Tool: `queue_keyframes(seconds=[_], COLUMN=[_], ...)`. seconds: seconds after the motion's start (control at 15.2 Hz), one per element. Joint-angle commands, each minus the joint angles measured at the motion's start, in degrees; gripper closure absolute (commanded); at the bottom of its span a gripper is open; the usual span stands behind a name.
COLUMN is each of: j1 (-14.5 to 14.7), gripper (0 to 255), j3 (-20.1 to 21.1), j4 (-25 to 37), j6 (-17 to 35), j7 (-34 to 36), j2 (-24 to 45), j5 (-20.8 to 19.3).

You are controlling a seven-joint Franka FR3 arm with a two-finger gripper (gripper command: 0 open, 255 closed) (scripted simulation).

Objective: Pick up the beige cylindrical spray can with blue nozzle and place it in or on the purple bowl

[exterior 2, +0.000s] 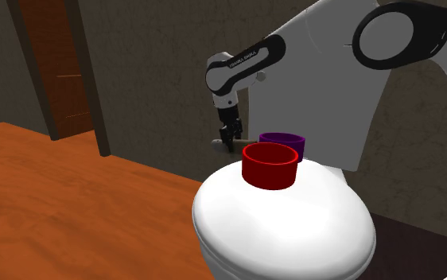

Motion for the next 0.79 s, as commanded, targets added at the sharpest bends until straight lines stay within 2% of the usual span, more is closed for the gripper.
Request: queue_keyframes(seconds=[0.0,0.73], j1=[-0.01,-0.06], gripper=[255,255], j3=[-0.03,-0.17], j4=[0.91,6.57], j6=[-1.29,-8.65], j7=[-0.10,-0.59], j2=[-0.41,-2.14], j5=[-0.02,-0.11])
